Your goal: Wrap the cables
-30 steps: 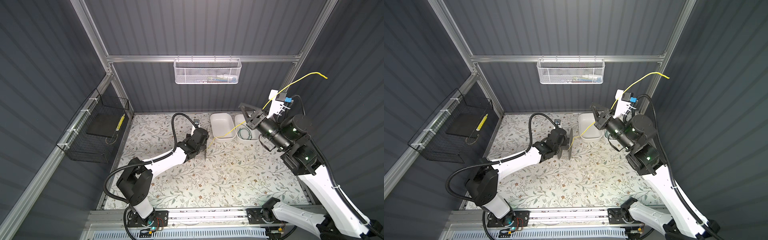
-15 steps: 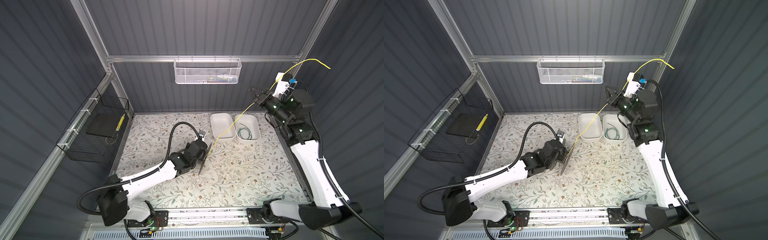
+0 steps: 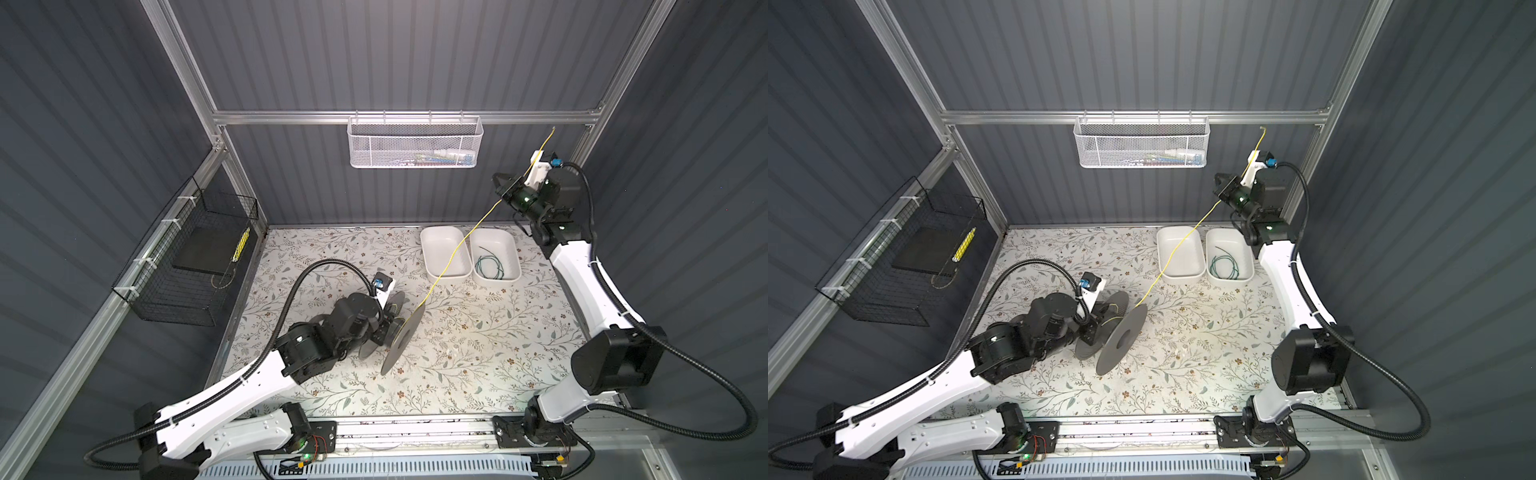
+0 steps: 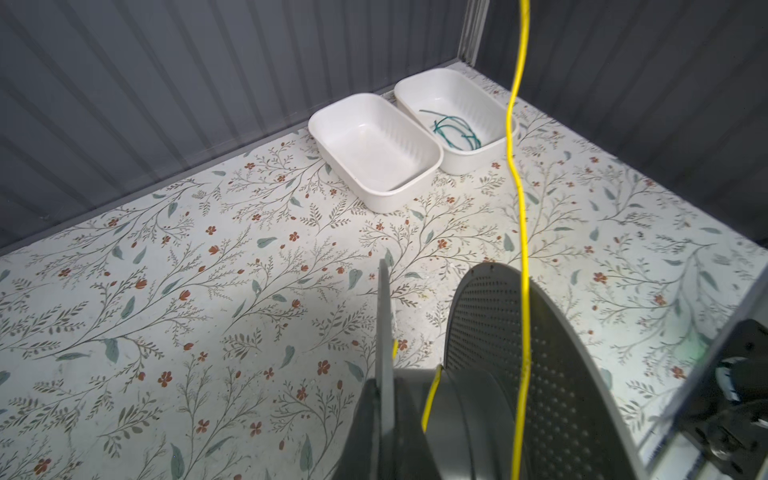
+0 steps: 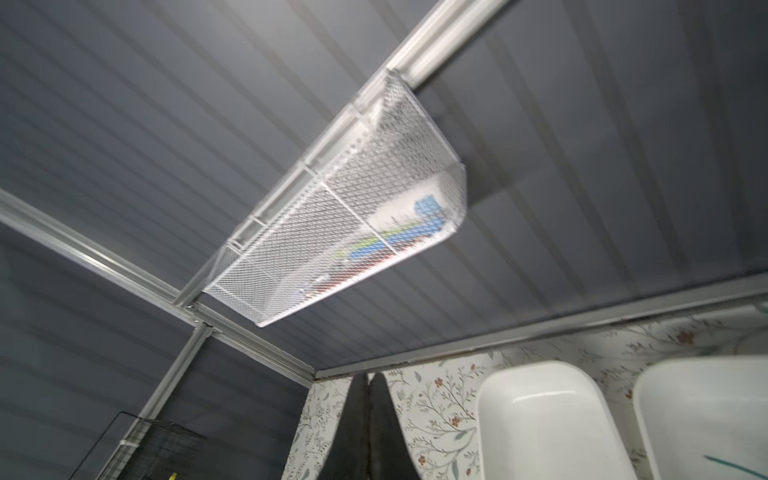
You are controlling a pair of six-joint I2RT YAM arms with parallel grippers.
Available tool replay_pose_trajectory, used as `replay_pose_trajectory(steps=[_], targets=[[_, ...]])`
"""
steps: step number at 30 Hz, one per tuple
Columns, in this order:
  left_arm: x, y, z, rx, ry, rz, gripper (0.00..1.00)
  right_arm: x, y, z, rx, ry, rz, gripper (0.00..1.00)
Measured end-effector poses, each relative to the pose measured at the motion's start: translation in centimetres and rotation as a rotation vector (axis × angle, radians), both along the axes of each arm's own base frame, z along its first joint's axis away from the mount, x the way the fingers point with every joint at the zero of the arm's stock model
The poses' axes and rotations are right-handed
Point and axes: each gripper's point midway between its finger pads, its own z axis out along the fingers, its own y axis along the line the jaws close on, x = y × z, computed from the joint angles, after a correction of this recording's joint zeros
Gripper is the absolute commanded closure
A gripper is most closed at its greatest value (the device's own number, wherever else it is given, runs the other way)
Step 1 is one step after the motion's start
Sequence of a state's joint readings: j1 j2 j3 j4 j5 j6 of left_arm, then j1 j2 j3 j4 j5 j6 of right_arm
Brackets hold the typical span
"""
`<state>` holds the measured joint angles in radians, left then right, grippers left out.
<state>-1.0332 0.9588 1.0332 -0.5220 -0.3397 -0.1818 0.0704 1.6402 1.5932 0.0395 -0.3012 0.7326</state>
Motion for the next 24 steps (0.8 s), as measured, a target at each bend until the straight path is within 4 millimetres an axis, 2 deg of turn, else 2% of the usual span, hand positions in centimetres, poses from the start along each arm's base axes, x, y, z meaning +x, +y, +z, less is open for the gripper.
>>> replay_pose_trajectory(steps=[3, 5, 8, 12, 15, 18, 21, 24], targets=[[-1.2, 0.8, 1.5, -0.043, -0.003, -0.032, 1.0, 1.1, -0.2, -5.4, -0.011, 0.092, -0.015, 1.0], [-1.7, 1.3, 2.8, -0.066, -0.01, -0.038, 1.0, 1.1, -0.3, -8.5, -0.021, 0.141, -0.022, 1.0], [-1.9, 1.8, 5.2, -0.091, -0.024, -0.037, 1.0, 0.4, -0.7, -13.1, -0.035, 0.198, -0.042, 1.0], [-1.7, 1.6, 9.4, -0.141, -0.055, -0.033, 1.0, -1.6, -1.2, -18.5, -0.043, 0.263, -0.063, 1.0], [-1.0, 0.7, 13.1, -0.188, -0.092, -0.028, 1.0, -3.7, -1.6, -21.2, -0.028, 0.287, -0.077, 1.0], [-0.1, -0.7, 16.1, -0.238, -0.129, -0.025, 1.0, -5.6, -1.9, -22.6, -0.013, 0.283, -0.1, 1.0], [0.8, -2.1, 17.8, -0.281, -0.155, -0.023, 1.0, -7.5, -1.5, -23.3, -0.022, 0.266, -0.118, 1.0], [2.0, -3.3, 19.2, -0.323, -0.188, 0.005, 1.0, -9.6, 0.4, -24.3, -0.042, 0.253, -0.103, 1.0]])
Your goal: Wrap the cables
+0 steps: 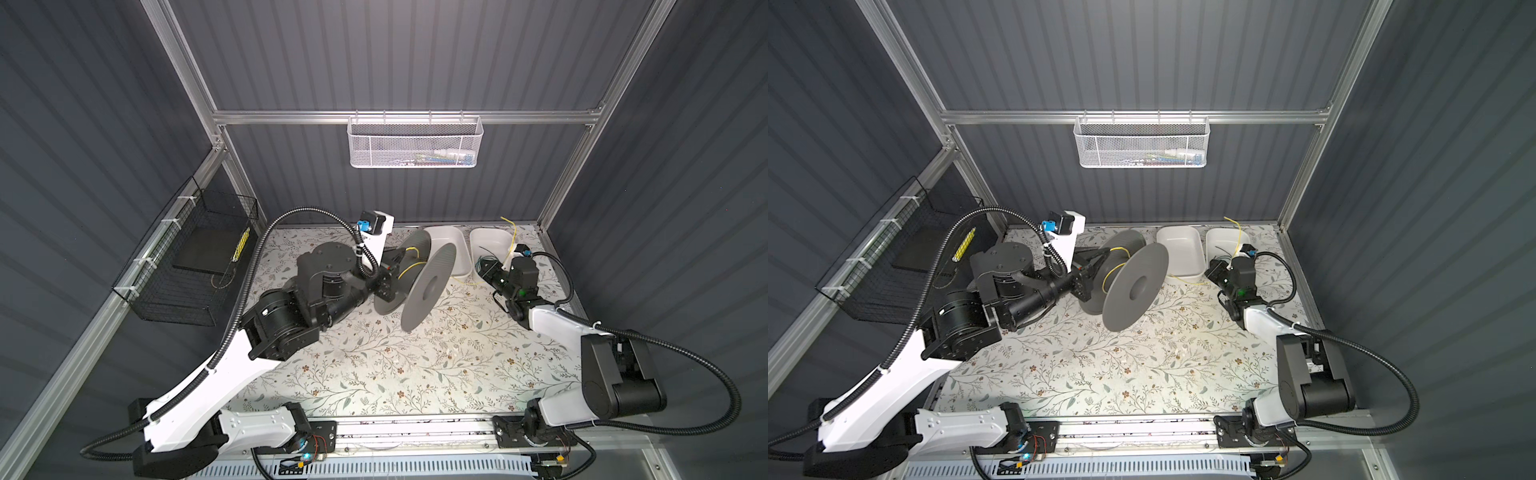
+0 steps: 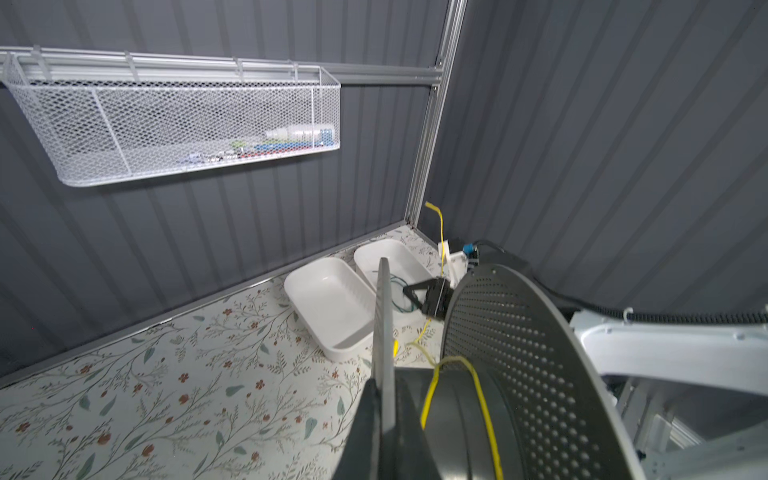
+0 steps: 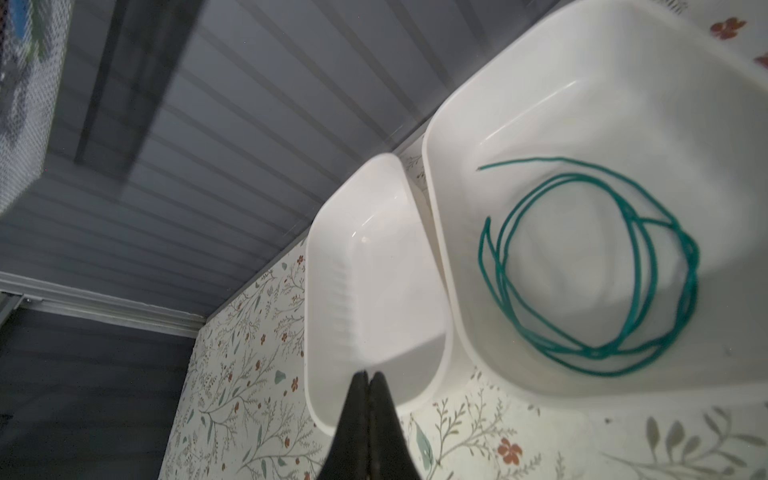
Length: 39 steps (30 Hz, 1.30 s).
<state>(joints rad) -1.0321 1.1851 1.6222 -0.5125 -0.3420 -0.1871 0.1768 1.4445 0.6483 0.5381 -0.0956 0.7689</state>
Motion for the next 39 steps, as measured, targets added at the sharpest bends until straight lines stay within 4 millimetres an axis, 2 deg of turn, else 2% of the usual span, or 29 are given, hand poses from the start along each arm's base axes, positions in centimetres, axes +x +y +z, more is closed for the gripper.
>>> replay_pose_trajectory(steps=[5, 8, 11, 15, 18, 20, 25, 30, 33, 36, 39], targets=[[3.7, -0.9, 1.9, -0.071, -0.045, 0.133, 1.0, -5.1, 4.0, -2.8, -0.003, 0.024, 0.06, 1.0], [7.4, -0.9, 1.4, -0.086, -0.051, 0.264, 1.0, -8.7, 6.2, -2.7, 0.016, -0.001, 0.09, 1.0], [11.5, -1.0, -0.7, -0.066, -0.048, 0.391, 1.0, -11.8, 8.2, -0.4, 0.05, -0.077, 0.125, 1.0], [16.8, -1.5, -5.5, 0.01, -0.027, 0.534, 1.0, -15.6, 9.4, 5.4, 0.129, -0.227, 0.16, 1.0], [19.3, -2.0, -9.4, 0.088, 0.002, 0.591, 1.0, -17.7, 9.1, 9.2, 0.173, -0.309, 0.175, 1.0], [20.2, -2.2, -11.5, 0.129, 0.022, 0.606, 1.0, -18.5, 8.8, 11.4, 0.176, -0.347, 0.179, 1.0], [20.3, -3.3, -15.0, 0.186, 0.057, 0.591, 1.0, -18.9, 8.9, 17.1, 0.146, -0.422, 0.205, 1.0], [19.9, -3.6, -18.1, 0.225, 0.098, 0.58, 1.0, -17.9, 12.3, 21.5, 0.081, -0.451, 0.296, 1.0], [19.2, -3.5, -20.3, 0.242, 0.137, 0.554, 1.0, -16.5, 14.8, 22.8, 0.031, -0.447, 0.352, 1.0], [17.6, -3.3, -22.2, 0.276, 0.154, 0.515, 1.0, -14.6, 16.4, 23.5, -0.007, -0.43, 0.392, 1.0], [15.3, -4.0, -23.1, 0.319, 0.147, 0.461, 1.0, -11.8, 16.5, 24.4, -0.003, -0.411, 0.404, 1.0]])
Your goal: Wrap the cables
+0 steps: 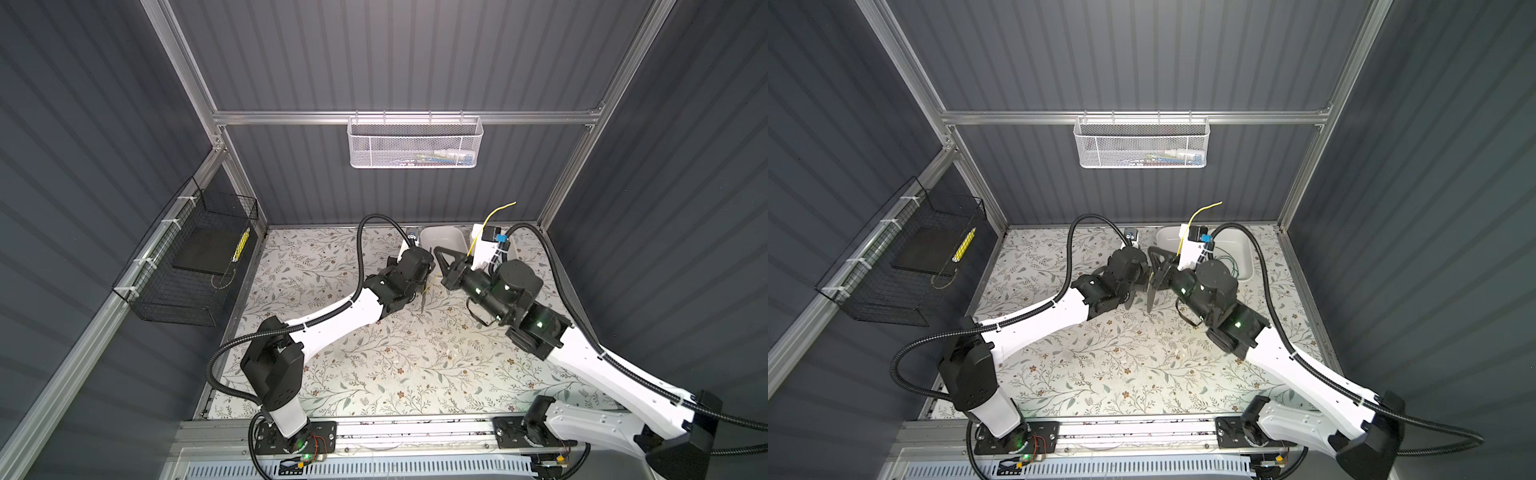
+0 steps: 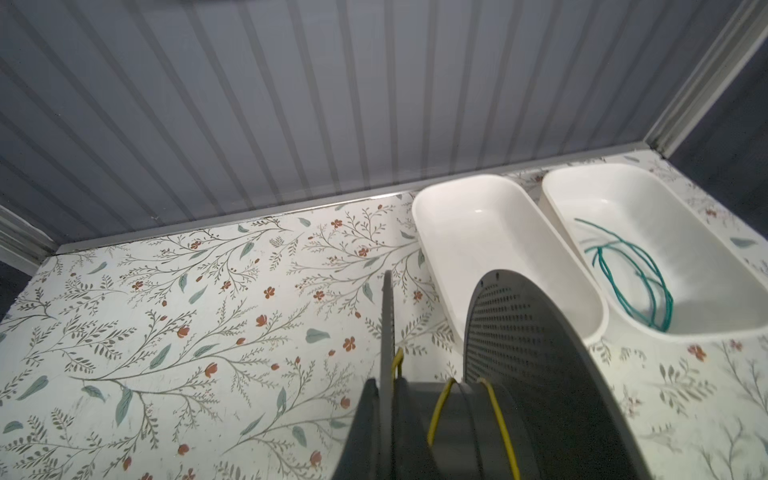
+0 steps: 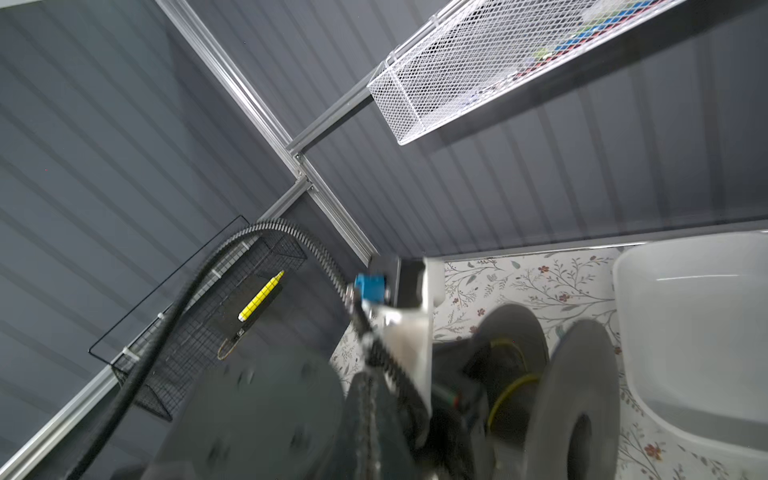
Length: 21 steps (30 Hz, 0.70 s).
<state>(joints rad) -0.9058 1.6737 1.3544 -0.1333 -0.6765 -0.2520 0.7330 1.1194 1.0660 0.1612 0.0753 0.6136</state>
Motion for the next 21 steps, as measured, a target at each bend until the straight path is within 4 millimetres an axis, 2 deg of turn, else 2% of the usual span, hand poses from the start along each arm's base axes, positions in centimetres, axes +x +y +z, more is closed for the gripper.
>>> replay_pose_trajectory(steps=[3, 5, 9, 12, 14, 17, 21], targets=[[-2.6, -0.8, -0.1, 0.014, -0.008, -0.064, 1.0, 2.9, -0.7, 0.6, -0.002, 0.012, -0.001, 1.0], [-4.2, -1.0, 0.0, 0.016, -0.013, -0.1, 1.0, 4.4, -1.4, 0.3, -0.001, 0.023, 0.012, 1.0], [-6.3, -0.1, -0.1, 0.023, -0.004, -0.133, 1.0, 8.0, -4.6, -1.2, 0.042, 0.08, 0.01, 1.0], [-7.8, 1.3, -1.5, 0.076, 0.046, -0.154, 1.0, 10.3, -7.5, -1.8, 0.115, 0.087, -0.001, 1.0], [-8.5, 1.5, -2.0, 0.089, 0.076, -0.178, 1.0, 11.4, -8.7, -3.2, 0.167, 0.12, 0.007, 1.0], [-9.6, 1.7, -2.8, 0.108, 0.128, -0.208, 1.0, 13.6, -10.2, -6.6, 0.239, 0.195, 0.004, 1.0], [-10.8, 2.6, -4.1, 0.158, 0.189, -0.222, 1.0, 15.5, -10.9, -10.8, 0.309, 0.282, -0.005, 1.0]])
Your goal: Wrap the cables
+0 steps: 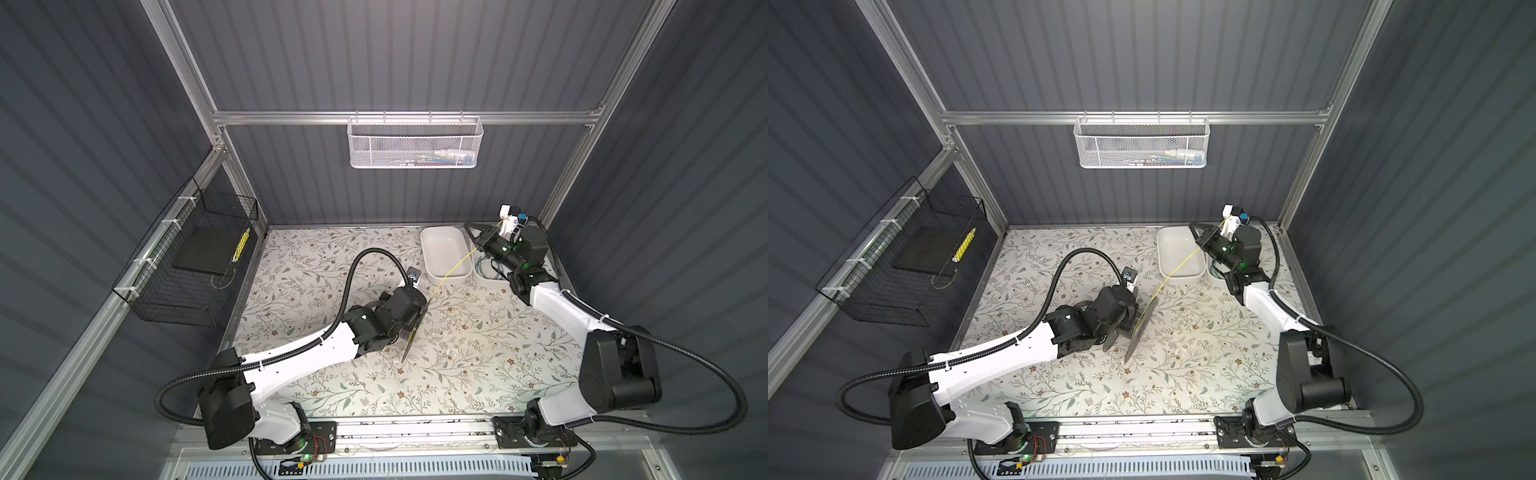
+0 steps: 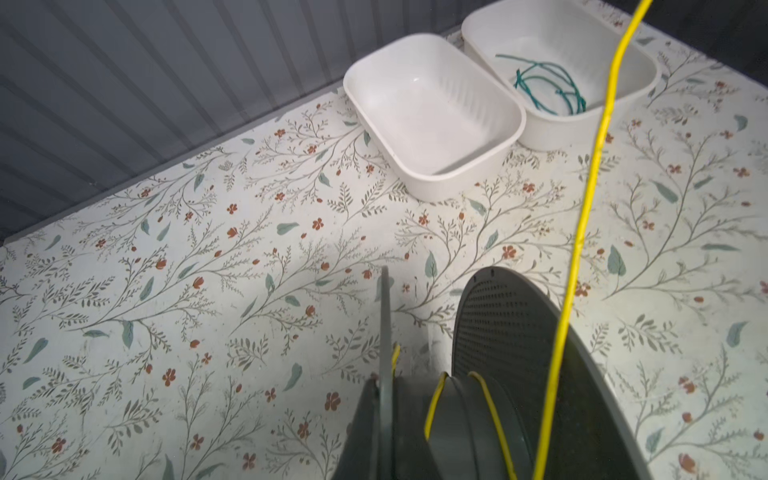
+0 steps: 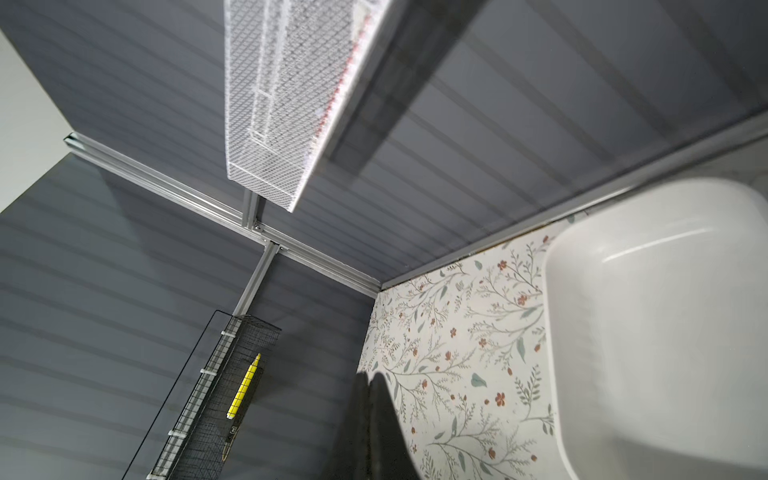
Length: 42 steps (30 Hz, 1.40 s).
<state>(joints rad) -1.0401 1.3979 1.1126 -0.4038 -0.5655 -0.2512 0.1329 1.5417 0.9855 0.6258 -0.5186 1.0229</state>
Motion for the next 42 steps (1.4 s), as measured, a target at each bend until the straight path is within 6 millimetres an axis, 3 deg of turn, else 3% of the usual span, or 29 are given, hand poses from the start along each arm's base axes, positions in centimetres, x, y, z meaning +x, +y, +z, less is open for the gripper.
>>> replay_pose_trajectory(steps=[3, 8, 14, 25, 29, 34, 36, 42], targets=[[-0.5, 0.6, -0.7, 0.024, 0.027, -0.001, 1.0, 0.2, -0.5, -1.0, 0.026, 0.019, 0.003, 1.0], [-0.9, 0.3, -0.3, -0.006, 0.04, -0.023, 1.0, 0.1, -0.7, -0.6, 0.038, -0.008, 0.045, 1.0], [-1.2, -0.1, 0.3, -0.033, 0.048, -0.04, 1.0, 1.1, -1.3, -1.8, 0.037, 0.019, 0.085, 1.0], [-2.6, -1.1, 1.3, -0.078, 0.117, -0.116, 1.0, 2.9, -2.4, -8.2, 0.064, 0.155, 0.092, 1.0], [-3.9, -0.8, 4.3, -0.151, 0.115, -0.164, 1.0, 2.0, -3.0, -10.9, 0.041, 0.182, 0.054, 1.0], [-4.3, -1.0, 11.7, -0.291, 0.062, -0.22, 1.0, -1.0, -3.1, -14.3, 0.023, 0.236, 0.01, 1.0], [-3.9, -0.7, 14.1, -0.337, 0.05, -0.227, 1.0, -2.3, -2.6, -14.0, 0.01, 0.217, 0.002, 1.0], [-1.7, 1.0, 18.2, -0.439, 0.016, -0.187, 1.0, -3.9, -1.1, -11.3, -0.026, 0.096, -0.075, 1.0]])
